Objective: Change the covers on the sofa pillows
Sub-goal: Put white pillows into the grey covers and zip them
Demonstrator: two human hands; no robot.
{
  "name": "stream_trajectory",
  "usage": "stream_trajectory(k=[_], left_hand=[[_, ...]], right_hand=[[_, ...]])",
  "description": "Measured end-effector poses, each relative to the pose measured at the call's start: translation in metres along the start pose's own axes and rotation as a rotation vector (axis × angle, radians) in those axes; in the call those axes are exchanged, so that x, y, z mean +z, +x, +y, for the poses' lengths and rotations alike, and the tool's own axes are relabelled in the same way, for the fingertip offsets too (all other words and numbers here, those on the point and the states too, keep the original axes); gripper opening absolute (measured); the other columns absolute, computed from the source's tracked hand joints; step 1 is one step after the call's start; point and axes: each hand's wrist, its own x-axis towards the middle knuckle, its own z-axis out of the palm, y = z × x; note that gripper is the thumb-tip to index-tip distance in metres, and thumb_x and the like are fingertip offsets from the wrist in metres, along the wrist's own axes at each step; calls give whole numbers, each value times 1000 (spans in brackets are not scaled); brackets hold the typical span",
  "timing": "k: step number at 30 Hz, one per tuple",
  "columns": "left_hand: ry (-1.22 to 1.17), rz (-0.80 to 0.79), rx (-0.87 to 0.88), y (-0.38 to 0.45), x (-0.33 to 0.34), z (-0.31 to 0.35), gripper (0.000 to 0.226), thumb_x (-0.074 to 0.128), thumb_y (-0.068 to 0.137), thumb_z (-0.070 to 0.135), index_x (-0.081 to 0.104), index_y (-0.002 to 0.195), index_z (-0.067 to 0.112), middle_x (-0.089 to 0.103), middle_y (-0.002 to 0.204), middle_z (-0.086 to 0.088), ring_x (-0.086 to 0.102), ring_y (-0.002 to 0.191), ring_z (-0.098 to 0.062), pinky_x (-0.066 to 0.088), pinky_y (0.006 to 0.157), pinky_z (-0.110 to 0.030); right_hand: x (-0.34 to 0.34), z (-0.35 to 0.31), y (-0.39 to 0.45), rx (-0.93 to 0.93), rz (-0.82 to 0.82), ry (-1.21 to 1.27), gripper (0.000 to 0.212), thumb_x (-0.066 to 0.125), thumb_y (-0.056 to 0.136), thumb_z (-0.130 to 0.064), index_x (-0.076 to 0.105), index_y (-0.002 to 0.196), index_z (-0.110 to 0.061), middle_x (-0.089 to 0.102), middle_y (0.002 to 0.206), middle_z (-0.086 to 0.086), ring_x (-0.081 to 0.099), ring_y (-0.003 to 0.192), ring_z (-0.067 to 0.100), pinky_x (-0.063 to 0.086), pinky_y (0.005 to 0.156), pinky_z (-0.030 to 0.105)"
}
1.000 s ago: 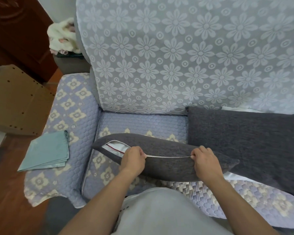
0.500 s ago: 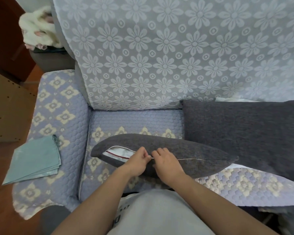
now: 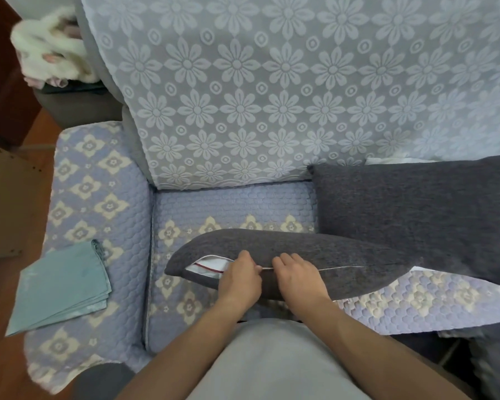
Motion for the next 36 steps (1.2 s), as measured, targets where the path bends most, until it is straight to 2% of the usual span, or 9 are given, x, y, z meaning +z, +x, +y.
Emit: stream_trajectory(k=[6, 12, 18, 23, 27, 30, 33, 35, 36], left_hand=[[152, 261, -1, -7, -40, -32, 12, 54, 100, 20, 46, 92, 15, 65, 87, -3, 63, 80, -26, 40, 64, -36], [413, 512, 215, -8, -49, -46, 10, 71, 77, 6, 64, 76, 13, 54, 84, -6, 49, 83, -28, 41, 71, -40], [173, 338, -93, -2, -54, -63, 16, 63, 96, 32, 69, 93, 17, 65, 104, -2, 57, 103, -25, 48, 87, -41], [-70, 388, -276, -2, -87, -108, 22, 66, 94, 29, 64, 75, 20, 68, 81, -3, 64, 80, -26, 51, 70, -37], [-10, 380, -216, -2, -100, -132, 22, 64, 96, 28, 60, 76, 19, 63, 82, -1, 60, 80, -23, 44, 65, -37], [256, 397, -27, 1, -91, -132, 20, 66, 92, 34, 61, 104, 19, 58, 113, -6, 53, 110, -30, 47, 85, -43], [492, 185, 206, 6, -71, -123, 73, 65, 88, 55, 37, 151, 31, 33, 155, -3, 29, 143, -30, 27, 118, -46], [653, 71, 274, 14, -56, -120, 87, 61, 87, 63, 22, 159, 33, 23, 164, -2, 21, 149, -31, 18, 121, -49], [698, 50, 280, 19, -51, -120, 85, 62, 88, 61, 24, 158, 33, 27, 163, -3, 25, 148, -31, 20, 119, -50]], right_hand=[[-9, 11, -6, 176, 13, -11, 50, 86, 41, 5, 57, 76, -16, 57, 70, 2, 57, 58, 24, 46, 44, 36], [-14, 6, 15, 146, 88, 2, 30, 82, 64, -4, 57, 73, -18, 58, 69, 1, 54, 62, 24, 42, 54, 33], [-12, -14, 16, 137, -103, -44, 37, 69, 76, -3, 56, 110, -13, 59, 110, 7, 55, 103, 27, 46, 84, 36], [-10, -8, 15, 206, -75, -86, 46, 80, 67, -4, 57, 106, -13, 58, 104, 7, 56, 97, 28, 52, 81, 39], [-2, -9, 23, 90, -99, -77, 49, 74, 77, -7, 49, 118, -18, 52, 116, 3, 49, 109, 23, 46, 93, 35], [12, 9, 19, -6, 36, 48, 24, 70, 87, -26, 57, 107, -20, 57, 106, 2, 49, 98, 23, 50, 91, 42], [18, 72, -1, 89, -124, -24, 82, 62, 79, -64, 41, 146, -22, 40, 147, 8, 37, 136, 35, 27, 117, 53], [11, 123, -25, 219, -327, -193, 110, 62, 75, -71, 5, 159, -29, 14, 164, 5, 15, 150, 35, 6, 120, 53], [4, 144, -37, 279, -384, -261, 109, 62, 80, -66, -4, 159, -30, 11, 165, 2, 12, 151, 34, 2, 120, 53]])
